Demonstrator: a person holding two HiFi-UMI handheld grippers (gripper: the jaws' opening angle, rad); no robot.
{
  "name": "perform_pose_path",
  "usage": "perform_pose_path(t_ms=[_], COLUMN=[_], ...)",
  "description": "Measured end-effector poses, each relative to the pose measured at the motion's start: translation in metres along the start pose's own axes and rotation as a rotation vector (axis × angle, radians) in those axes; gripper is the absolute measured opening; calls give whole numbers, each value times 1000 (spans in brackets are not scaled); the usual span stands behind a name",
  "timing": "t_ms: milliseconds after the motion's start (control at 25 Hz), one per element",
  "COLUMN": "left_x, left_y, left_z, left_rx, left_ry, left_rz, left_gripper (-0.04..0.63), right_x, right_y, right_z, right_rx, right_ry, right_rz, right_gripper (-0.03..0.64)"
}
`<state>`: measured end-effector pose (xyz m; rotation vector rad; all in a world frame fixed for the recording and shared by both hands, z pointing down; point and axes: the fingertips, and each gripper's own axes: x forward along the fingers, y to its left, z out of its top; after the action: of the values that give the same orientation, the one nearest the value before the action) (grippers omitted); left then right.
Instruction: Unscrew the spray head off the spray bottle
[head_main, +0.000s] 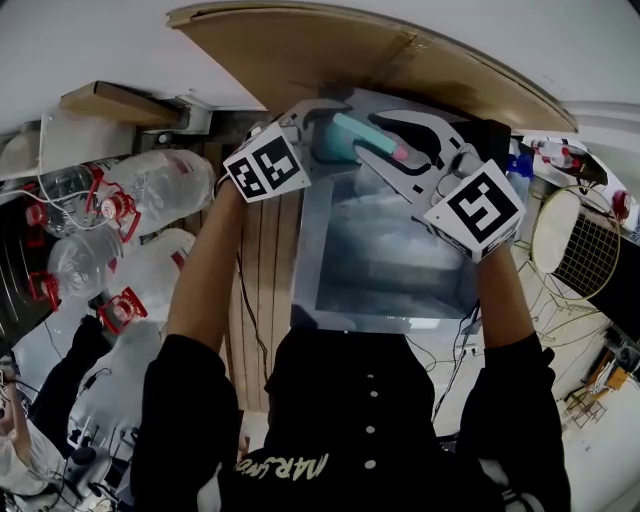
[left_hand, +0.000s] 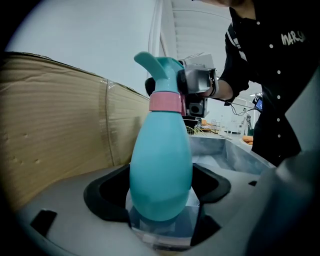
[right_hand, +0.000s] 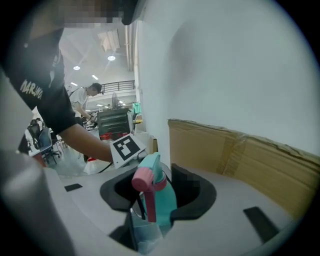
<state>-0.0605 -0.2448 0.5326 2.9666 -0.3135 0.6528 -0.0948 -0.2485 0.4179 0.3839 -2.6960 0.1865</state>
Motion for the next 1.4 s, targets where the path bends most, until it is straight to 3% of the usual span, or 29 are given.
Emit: perform_pose_path(t_ms=[40,160,360,520,680,800,1040,1400], left_x=[0,0,-1,0,0,1,2,2], left_y=[0,0,1,2,1,2,2,3], left_z=[0,-1,0,1,-1,0,1,0], left_rx=[-2,-12,-22,-35,-39,-45,-59,-81], left_ry=[-3,-10,-11,-20,-14,-14,-10,0], left_rz=[11,33,58,77,88,102,134,156], left_gripper=[393,393,393,393,393,393,393,393], right_x=[-3,-20,-51,-38,-28,-15,2,-3], right_y=[-1,-3,18,44,51,52,32,22], right_z=[2,22,62,19,11,-14,-20,-23], right_rx=[16,27,69,95,164,219,235,205], right_ry=[-4,-45,-167,-50,-58,25,-10,1], right_rz=[-20,-112,-317,-295,-320,-312,-442,-477], right_gripper=[213,267,282,268,252,273,262,224])
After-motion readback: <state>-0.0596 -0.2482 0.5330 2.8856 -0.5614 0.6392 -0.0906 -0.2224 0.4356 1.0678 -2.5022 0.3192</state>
